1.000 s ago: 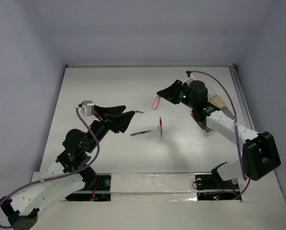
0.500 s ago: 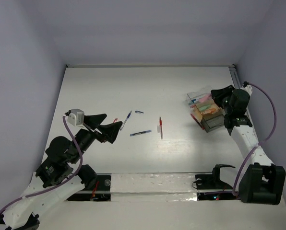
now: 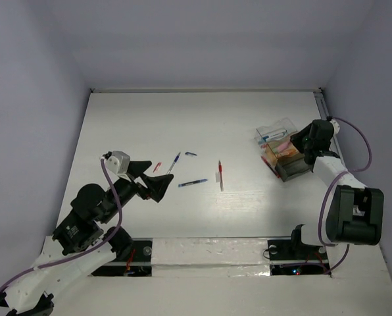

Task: Sort the stationery into containers
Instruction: Place the pen in the storage box, then pick up the pen from the center of the board.

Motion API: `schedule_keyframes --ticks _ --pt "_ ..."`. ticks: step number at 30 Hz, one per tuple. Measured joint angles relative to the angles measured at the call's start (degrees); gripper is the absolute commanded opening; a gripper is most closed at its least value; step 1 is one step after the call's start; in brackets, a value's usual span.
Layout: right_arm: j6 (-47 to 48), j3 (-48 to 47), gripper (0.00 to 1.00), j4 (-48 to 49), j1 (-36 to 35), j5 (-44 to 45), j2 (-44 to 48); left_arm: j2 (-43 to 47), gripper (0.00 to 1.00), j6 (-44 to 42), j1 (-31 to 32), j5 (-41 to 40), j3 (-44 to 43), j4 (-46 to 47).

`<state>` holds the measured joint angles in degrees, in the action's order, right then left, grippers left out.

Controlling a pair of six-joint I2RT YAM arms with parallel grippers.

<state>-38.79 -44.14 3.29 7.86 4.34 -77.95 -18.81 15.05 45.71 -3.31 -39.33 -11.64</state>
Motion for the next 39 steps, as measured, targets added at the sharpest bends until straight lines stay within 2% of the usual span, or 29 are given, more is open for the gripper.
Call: schedule_keyframes --ticks 7,11,14,17,18,19,21,22,24,28,29,31,33,34,39 --pt "0.8 -2.3 0.51 -0.1 0.0 -1.6 -3.0 -1.0 0.99 -0.3 -1.5 1.1 0.0 -0.4" --pt "1.7 -3.8 0.65 -1.2 0.0 -2.7 -3.1 -1.2 0.99 -0.5 -3.2 2.2 0.0 -0.4" --pt "2.4 -4.5 0.67 -1.4 0.0 -4.3 -3.0 -1.8 0.99 -0.6 -4.4 3.7 0.0 -0.4" --pt "3.3 -4.5 0.60 -1.9 0.0 -6.6 -2.3 -2.2 0.99 -0.7 -5.4 4.8 0.2 -0.3" --pt "3.6 -4.5 0.58 -2.1 0.0 -7.8 -1.7 -2.3 0.99 -0.7 -5.7 5.0 0.3 -0.3" --pt "3.9 -4.5 0.49 -2.3 -0.5 -8.9 -1.0 -2.4 0.99 -0.7 -6.1 5.2 0.4 -0.3" --pt "5.1 -4.6 0.42 -3.1 -2.6 -10.2 1.0 -2.6 0.99 -0.7 -7.0 5.7 0.4 -0.3" --pt "5.9 -4.9 0.33 -3.9 -4.8 -10.3 1.8 -2.7 0.99 -0.7 -7.6 6.0 0.4 -0.3" --pt "7.8 -6.3 0.26 -5.2 -11.6 -11.0 2.6 -3.1 0.99 -0.7 -9.1 6.4 0.4 -0.2" --pt "11.0 -10.1 0.23 -6.2 -26.8 -13.7 0.3 -4.4 0.99 -0.4 -12.7 6.7 0.4 -0.2" --pt "11.8 -11.2 0.23 -6.4 -30.1 -15.2 -1.2 -4.7 0.99 -0.2 -13.3 6.4 0.4 -0.2" --pt "15.6 -14.6 0.33 -6.9 -36.9 -18.3 -7.5 -5.2 0.99 0.4 -14.9 5.1 0.4 -0.2" --pt "18.5 -18.1 0.42 -10.9 -38.9 -20.2 -11.6 -5.6 0.99 0.6 -15.8 4.4 0.4 -0.1" --pt "20.4 -21.4 0.50 -11.7 -39.6 -21.1 -14.9 -6.0 0.99 0.7 -16.3 4.1 0.4 -0.2" --pt "26.7 -36.5 0.56 -16.3 -43.1 -24.2 -28.2 -9.0 0.99 1.3 -17.9 2.5 0.4 -0.3"
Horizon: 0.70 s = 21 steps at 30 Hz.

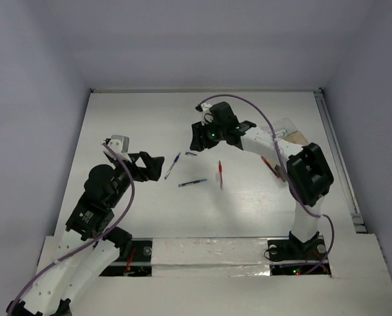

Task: Sort the stationery into containers
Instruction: Pick up the pen from the center of the board.

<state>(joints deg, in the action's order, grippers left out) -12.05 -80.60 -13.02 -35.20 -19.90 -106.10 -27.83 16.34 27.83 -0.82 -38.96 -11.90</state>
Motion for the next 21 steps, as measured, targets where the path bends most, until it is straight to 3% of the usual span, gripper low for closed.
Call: schedule_keyframes --ticks 3,8,13,21 --pt "0.2 -5.4 0.56 -3.2 -2.9 1.2 -4.1 -0.3 0.99 0.5 -0.7 -1.7 0.0 -0.2" --pt "-3.6 -14.1 0.58 -7.1 -11.5 11.3 -10.9 0.9 0.99 2.2 -3.8 -7.6 0.0 -1.0" --pt "-9.9 -15.5 0.58 -7.7 -18.2 20.5 -14.8 2.6 0.99 4.8 -5.9 -12.9 0.0 -2.3" --pt "-17.2 -16.3 0.57 -8.3 -17.6 32.0 -19.7 3.1 0.99 9.3 -6.3 -17.6 0.0 -4.4"
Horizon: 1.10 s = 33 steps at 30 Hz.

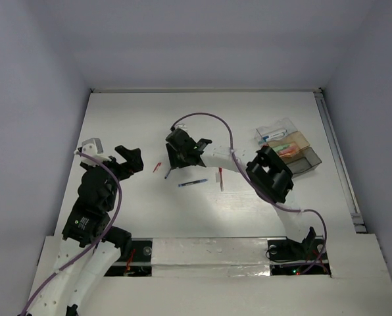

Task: Sort the stationery into containers
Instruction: Pick up the pen from the center of the board.

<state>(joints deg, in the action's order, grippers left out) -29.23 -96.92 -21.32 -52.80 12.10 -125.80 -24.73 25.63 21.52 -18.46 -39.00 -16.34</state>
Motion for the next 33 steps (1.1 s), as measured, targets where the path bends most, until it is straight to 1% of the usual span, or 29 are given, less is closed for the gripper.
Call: schedule_keyframes --ticks 6,8,9,11,14,20,22,24,28,31,33 --pt "-2.1 -7.8 0.54 -2.2 1.0 3.8 -6.0 0.0 0.99 0.2 0.2 2.0 0.0 0.1" --pt "-2.4 -9.5 0.49 -2.7 0.9 4.3 -7.1 0.2 0.99 0.2 0.7 2.4 0.0 0.2" --pt "-2.6 -10.7 0.44 -3.7 0.9 5.0 -7.6 0.3 0.99 0.2 0.9 2.7 0.0 0.2" --pt "-2.8 -11.6 0.40 -4.2 0.9 5.3 -8.3 0.5 0.99 0.2 1.2 3.5 0.0 0.3" --pt "-3.2 -12.5 0.36 -4.9 0.9 5.8 -8.9 0.5 0.99 0.1 1.6 4.9 0.0 0.5" --pt "-3.6 -12.5 0.35 -5.2 0.9 6.2 -8.9 0.5 0.99 -0.2 2.2 8.1 0.0 0.7" --pt "-3.6 -12.5 0.29 -5.3 0.9 6.2 -8.9 0.5 0.99 -0.3 2.2 8.9 0.0 0.7" --pt "-3.7 -12.5 0.27 -5.3 0.9 6.1 -8.9 0.5 0.99 -0.3 2.2 9.5 0.0 0.7" --pt "-3.8 -12.5 0.26 -5.8 0.8 6.1 -8.9 0.5 0.99 -0.3 2.2 10.3 0.0 0.7" --pt "-3.8 -12.9 0.31 -6.5 0.6 6.1 -9.0 0.5 0.99 -0.3 2.2 10.7 0.0 0.7" --pt "-3.9 -13.4 0.32 -7.0 0.4 6.1 -9.2 0.5 0.99 -0.3 2.2 10.8 0.0 0.7"
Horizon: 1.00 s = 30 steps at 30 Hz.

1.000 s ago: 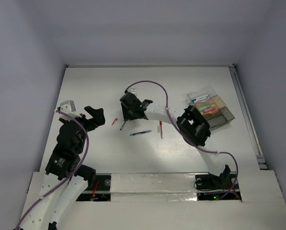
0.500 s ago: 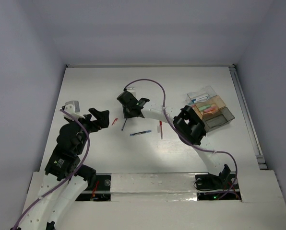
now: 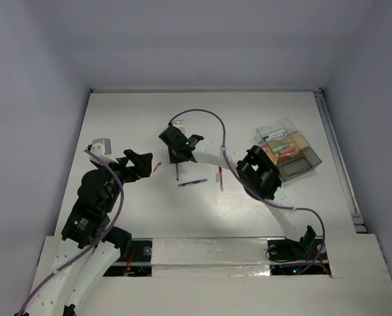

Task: Sort the stationery into containers
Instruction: Pick up the pen from the center of the board.

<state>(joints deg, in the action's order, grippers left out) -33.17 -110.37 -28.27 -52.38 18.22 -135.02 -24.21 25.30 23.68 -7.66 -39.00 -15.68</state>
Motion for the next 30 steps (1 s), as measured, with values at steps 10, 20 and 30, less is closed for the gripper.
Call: schedule_keyframes --ticks 10,20,30 --pt "0.0 -2.7 0.01 -3.0 -0.2 0.0 -1.2 -0.1 0.99 -1.5 0.0 0.5 0.0 0.0" --pt "0.0 3.7 0.00 4.1 -0.1 1.0 2.4 -2.0 0.99 -2.4 0.0 2.3 0.0 0.2" --pt "-0.8 31.8 0.00 30.7 -0.1 -3.4 33.0 -4.5 0.72 -0.6 0.0 14.7 1.1 5.3"
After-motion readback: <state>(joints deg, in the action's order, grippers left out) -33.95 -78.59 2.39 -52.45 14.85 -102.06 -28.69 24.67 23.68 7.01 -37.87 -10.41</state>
